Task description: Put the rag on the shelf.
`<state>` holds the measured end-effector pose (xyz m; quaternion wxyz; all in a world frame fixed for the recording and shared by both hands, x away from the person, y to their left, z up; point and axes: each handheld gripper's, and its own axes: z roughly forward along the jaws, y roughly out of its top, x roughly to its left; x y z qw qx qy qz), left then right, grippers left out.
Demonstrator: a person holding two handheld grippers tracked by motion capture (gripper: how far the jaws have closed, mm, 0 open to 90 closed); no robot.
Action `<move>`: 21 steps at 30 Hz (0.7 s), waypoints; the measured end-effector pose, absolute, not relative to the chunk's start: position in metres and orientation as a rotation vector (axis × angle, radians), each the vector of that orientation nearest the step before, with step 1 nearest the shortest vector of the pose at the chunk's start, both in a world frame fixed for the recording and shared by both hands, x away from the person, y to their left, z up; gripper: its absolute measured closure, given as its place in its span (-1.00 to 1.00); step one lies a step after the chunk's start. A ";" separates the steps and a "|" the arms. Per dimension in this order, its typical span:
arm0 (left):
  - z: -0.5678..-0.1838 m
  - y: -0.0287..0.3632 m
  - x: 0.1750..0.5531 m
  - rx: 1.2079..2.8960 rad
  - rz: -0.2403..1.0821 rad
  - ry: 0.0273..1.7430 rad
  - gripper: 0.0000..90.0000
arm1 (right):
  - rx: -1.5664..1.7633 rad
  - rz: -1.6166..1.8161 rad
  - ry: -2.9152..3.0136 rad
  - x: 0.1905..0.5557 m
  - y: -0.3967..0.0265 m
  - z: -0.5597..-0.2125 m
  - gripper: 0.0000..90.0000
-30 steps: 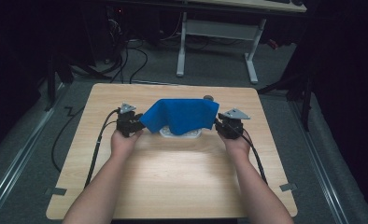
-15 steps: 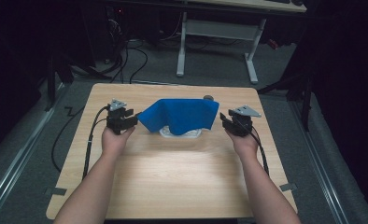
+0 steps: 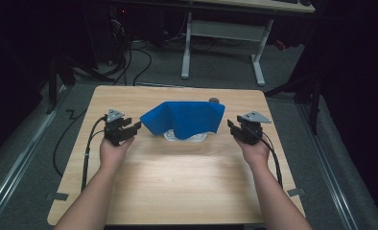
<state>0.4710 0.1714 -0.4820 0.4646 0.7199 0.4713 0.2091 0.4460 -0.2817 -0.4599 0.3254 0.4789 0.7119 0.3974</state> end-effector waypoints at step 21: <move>-0.499 0.179 0.386 1.825 0.455 1.061 -0.02 | 1.070 1.075 1.951 0.366 -0.263 -0.463 -0.02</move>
